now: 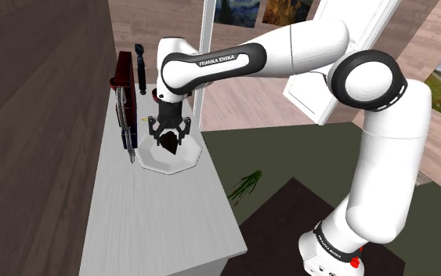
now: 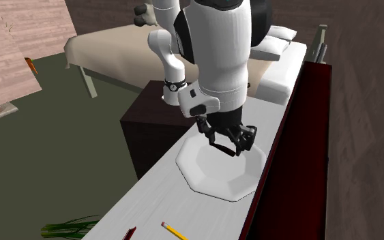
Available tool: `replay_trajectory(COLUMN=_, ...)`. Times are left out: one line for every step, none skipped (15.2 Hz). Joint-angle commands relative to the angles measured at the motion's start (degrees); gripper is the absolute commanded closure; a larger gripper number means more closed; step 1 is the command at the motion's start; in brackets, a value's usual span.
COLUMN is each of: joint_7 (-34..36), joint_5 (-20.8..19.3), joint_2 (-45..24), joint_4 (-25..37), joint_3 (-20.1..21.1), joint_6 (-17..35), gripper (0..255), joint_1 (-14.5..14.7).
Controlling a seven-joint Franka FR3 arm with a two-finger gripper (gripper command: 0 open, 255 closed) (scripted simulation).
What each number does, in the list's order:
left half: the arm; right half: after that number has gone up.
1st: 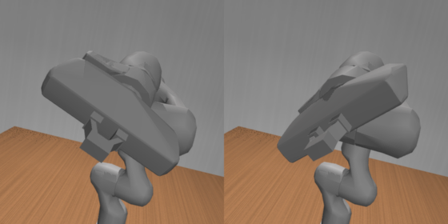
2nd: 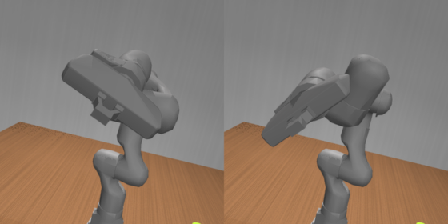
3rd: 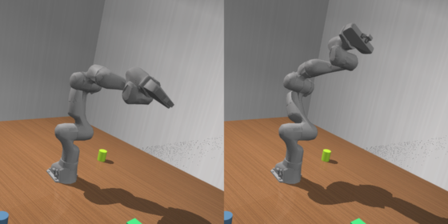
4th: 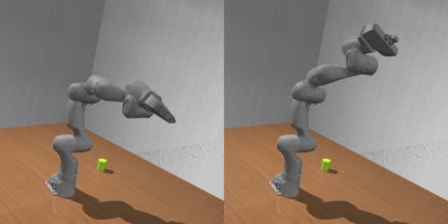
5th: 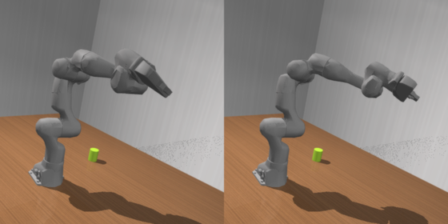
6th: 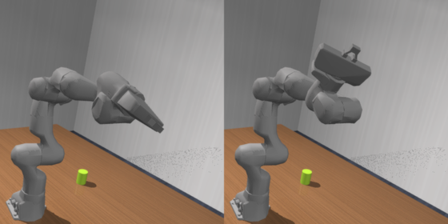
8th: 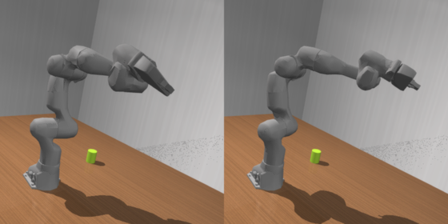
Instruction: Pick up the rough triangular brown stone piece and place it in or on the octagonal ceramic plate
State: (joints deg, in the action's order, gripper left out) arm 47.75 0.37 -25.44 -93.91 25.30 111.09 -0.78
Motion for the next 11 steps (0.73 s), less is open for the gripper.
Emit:
replay_trajectory(joint_7=-0.1, joint_5=-0.2, joint_2=-0.6, joint_4=-0.7, joint_3=-0.2, joint_6=1.3, gripper=255, joint_1=0.0)
replay_trajectory(joint_7=-0.2, joint_5=-0.3, joint_2=-0.9, joint_4=-1.1, joint_3=-0.2, joint_6=2.0, gripper=255, joint_1=0.1)
replay_trajectory(joint_7=-0.2, joint_5=-0.4, joint_2=-1.2, joint_4=-1.4, joint_3=-0.3, joint_6=2.6, gripper=255, joint_1=0.1)
replay_trajectory(joint_7=-0.2, joint_5=-0.5, joint_2=-1.5, joint_4=-1.7, joint_3=-0.4, joint_6=3.1, gripper=255, joint_1=0.1)
replay_trajectory(joint_7=-0.2, joint_5=-0.5, joint_2=-1.5, joint_4=-1.7, joint_3=-0.4, joint_6=3.1, gripper=255, joint_1=0.1)
replay_trajectory(joint_7=-0.2, joint_5=-0.5, joint_2=-1.5, joint_4=-1.7, joint_3=-0.4, joint_6=3.1, gripper=255, joint_1=0.1)
replay_trajectory(joint_7=-0.2, joint_5=-0.5, joint_2=-1.5, joint_4=-1.7, joint_3=-0.4, joint_6=3.1, gripper=255, joint_1=0.1)
replay_trajectory(joint_7=-0.2, joint_5=-0.5, joint_2=-1.5, joint_4=-1.7, joint_3=-0.4, joint_6=3.1, gripper=255, joint_1=0.1)
replay_trajectory(joint_7=-0.2, joint_5=-0.5, joint_2=-1.5, joint_4=-1.7, joint_3=-0.4, joint_6=3.1, gripper=255, joint_1=0.1)
replay_trajectory(joint_7=-0.2, joint_5=-0.5, joint_2=-1.5, joint_4=-1.7, joint_3=-0.4, joint_6=3.1, gripper=255, joint_1=0.1)
replay_trajectory(joint_7=-0.2, joint_5=-0.5, joint_2=-1.5, joint_4=-1.7, joint_3=-0.4, joint_6=3.1, gripper=255, joint_1=0.1)
